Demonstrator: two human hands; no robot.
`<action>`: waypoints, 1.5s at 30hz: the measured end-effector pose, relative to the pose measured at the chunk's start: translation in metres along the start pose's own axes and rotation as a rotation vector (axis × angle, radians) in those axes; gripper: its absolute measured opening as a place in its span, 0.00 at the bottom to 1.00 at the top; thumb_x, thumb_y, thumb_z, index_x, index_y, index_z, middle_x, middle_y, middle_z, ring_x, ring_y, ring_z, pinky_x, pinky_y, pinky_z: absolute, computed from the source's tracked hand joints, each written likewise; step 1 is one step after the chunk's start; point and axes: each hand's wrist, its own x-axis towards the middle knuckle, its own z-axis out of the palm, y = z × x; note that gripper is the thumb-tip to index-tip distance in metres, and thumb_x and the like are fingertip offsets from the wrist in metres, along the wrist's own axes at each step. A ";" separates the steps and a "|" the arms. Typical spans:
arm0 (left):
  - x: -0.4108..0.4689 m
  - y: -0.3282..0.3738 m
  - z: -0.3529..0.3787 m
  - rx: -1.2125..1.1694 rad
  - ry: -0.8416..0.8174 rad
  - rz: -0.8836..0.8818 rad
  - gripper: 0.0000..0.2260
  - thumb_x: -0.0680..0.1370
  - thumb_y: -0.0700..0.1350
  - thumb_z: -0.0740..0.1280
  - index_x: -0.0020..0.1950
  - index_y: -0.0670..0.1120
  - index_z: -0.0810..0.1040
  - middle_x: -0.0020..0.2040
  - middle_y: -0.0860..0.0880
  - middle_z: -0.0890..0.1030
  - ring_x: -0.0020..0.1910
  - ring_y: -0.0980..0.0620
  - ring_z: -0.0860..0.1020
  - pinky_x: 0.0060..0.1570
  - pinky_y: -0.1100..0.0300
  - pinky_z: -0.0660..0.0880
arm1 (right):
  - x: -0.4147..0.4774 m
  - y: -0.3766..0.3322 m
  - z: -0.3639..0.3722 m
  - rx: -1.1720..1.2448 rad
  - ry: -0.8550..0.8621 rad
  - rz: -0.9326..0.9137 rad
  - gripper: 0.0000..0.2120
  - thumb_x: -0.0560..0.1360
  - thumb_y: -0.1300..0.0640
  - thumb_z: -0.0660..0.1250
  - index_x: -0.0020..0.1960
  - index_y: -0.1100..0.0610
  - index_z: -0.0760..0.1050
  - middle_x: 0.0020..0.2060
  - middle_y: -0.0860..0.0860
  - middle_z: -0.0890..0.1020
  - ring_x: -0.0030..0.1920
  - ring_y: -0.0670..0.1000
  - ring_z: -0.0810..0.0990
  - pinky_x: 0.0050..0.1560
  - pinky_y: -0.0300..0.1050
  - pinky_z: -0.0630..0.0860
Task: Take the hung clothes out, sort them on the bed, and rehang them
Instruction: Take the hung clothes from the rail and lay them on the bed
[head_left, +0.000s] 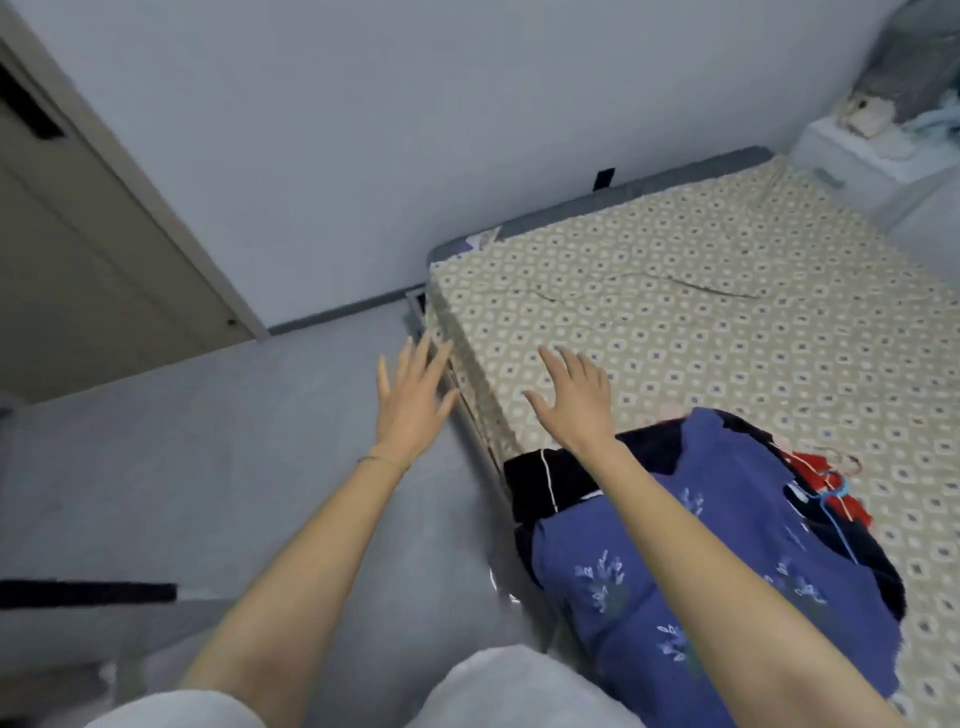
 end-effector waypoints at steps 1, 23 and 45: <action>-0.018 -0.026 -0.016 0.026 0.021 -0.036 0.29 0.81 0.54 0.64 0.80 0.52 0.58 0.80 0.46 0.56 0.80 0.44 0.53 0.74 0.38 0.45 | -0.002 -0.033 0.007 0.006 -0.004 -0.044 0.30 0.80 0.42 0.60 0.79 0.48 0.56 0.77 0.54 0.61 0.77 0.58 0.55 0.75 0.57 0.52; -0.347 -0.311 -0.209 0.138 0.536 -0.449 0.21 0.82 0.45 0.56 0.76 0.46 0.66 0.76 0.49 0.67 0.70 0.49 0.71 0.70 0.47 0.65 | -0.157 -0.546 0.128 0.158 -0.219 -1.052 0.19 0.78 0.54 0.64 0.67 0.60 0.72 0.59 0.56 0.79 0.56 0.60 0.78 0.47 0.51 0.76; -0.616 -0.406 -0.317 0.504 0.587 -1.383 0.27 0.82 0.58 0.55 0.80 0.53 0.58 0.79 0.46 0.60 0.78 0.43 0.59 0.72 0.37 0.56 | -0.296 -0.801 0.192 0.289 -0.291 -1.733 0.32 0.75 0.48 0.68 0.76 0.53 0.64 0.73 0.57 0.68 0.74 0.60 0.63 0.71 0.59 0.64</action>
